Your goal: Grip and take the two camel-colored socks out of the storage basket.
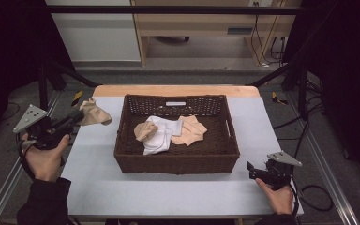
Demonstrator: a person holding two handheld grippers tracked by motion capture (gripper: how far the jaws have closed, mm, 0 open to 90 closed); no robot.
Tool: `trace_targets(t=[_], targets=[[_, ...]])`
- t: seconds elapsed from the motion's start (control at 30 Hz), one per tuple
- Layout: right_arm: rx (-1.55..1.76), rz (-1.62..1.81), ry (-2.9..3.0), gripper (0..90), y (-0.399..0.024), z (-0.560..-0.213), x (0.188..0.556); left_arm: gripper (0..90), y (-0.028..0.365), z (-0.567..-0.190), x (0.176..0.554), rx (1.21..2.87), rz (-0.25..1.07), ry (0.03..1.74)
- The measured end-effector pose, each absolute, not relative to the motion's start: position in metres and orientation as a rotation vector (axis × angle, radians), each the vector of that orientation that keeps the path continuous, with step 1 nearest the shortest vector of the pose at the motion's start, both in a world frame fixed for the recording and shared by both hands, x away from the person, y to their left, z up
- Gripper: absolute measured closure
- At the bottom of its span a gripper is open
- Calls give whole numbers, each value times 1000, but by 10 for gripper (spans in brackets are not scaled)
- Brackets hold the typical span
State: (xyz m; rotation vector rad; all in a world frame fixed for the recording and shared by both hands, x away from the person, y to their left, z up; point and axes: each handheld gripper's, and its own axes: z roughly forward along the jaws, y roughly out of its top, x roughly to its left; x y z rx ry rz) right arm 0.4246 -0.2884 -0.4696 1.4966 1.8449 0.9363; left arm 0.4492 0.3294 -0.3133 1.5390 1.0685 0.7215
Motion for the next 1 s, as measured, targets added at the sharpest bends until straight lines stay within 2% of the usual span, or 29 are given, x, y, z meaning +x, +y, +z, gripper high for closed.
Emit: trace_targets(t=[0.23, 1.0], targets=[[1501, 937, 1841, 63, -289, -469, 424, 859, 334, -334, 452, 1565, 694, 1113], [1495, 943, 1847, 63, -289, -469, 422, 834, 331, -417, 469, 1856, 599, 1338]])
